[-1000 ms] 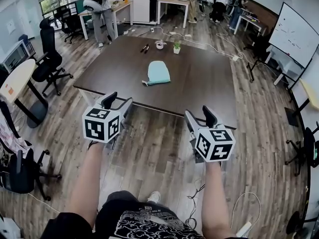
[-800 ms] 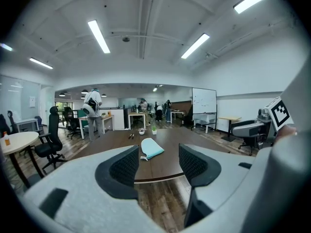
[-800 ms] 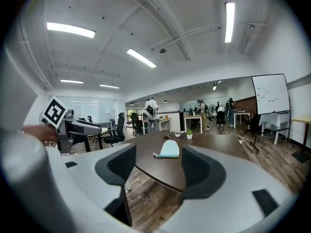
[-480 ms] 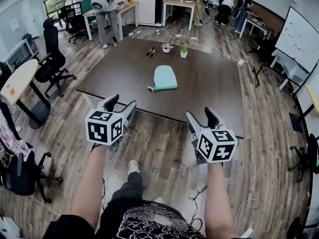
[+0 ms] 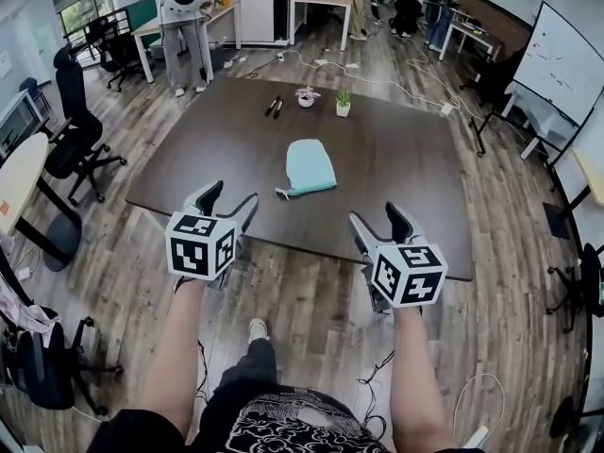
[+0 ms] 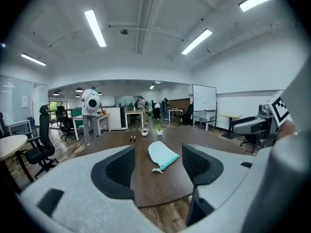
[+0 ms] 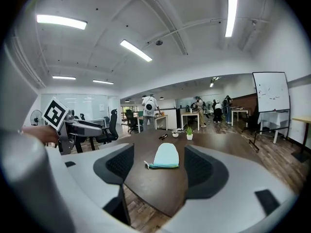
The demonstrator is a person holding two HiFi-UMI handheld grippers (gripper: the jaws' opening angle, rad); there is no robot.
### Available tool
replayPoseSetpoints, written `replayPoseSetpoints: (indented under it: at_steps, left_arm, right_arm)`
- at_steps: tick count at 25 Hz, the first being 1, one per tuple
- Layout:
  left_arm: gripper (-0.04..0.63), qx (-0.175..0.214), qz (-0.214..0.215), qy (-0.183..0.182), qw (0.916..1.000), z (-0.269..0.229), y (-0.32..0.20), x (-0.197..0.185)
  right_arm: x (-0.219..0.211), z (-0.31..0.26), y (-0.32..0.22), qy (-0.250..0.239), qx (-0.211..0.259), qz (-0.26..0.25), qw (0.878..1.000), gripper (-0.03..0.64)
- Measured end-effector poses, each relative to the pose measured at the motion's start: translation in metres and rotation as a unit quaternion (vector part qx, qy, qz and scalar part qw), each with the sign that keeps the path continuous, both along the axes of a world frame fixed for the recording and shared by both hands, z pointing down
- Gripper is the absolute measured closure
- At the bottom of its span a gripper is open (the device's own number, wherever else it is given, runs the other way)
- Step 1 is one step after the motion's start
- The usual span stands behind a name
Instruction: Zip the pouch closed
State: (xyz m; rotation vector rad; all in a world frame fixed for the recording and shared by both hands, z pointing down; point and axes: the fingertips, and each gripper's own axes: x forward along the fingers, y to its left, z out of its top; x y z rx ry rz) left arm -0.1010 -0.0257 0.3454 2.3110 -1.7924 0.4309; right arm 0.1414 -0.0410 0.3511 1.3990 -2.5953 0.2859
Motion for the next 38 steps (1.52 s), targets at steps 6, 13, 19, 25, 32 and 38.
replayPoseSetpoints:
  at_steps: [6, 13, 19, 25, 32, 38]
  left_arm:
    - [0.321, -0.004, 0.022, 0.010, 0.9997, 0.006, -0.056, -0.024]
    - [0.321, -0.016, 0.048, 0.023, 0.9984, 0.019, -0.119, -0.054]
    - [0.321, -0.025, 0.085, 0.018, 0.9959, 0.023, -0.161, -0.067]
    - [0.321, -0.028, 0.118, 0.022, 0.9924, 0.026, -0.193, -0.076]
    - [0.321, -0.028, 0.133, 0.034, 0.9901, 0.031, -0.215, -0.083]
    - [0.321, -0.024, 0.140, 0.033, 0.9893, 0.031, -0.222, -0.079]
  right_arm:
    - [-0.027, 0.007, -0.048, 0.006, -0.012, 0.024, 1.000, 0.313]
    - [-0.059, 0.012, -0.099, 0.015, -0.023, 0.049, 0.998, 0.313]
    - [-0.078, 0.007, -0.134, 0.019, -0.026, 0.079, 0.996, 0.313]
    - [-0.098, 0.000, -0.157, 0.021, -0.022, 0.104, 0.994, 0.313]
    - [-0.105, -0.004, -0.174, 0.025, -0.016, 0.125, 0.992, 0.313]
    - [-0.105, -0.004, -0.178, 0.026, -0.013, 0.129, 0.991, 0.313]
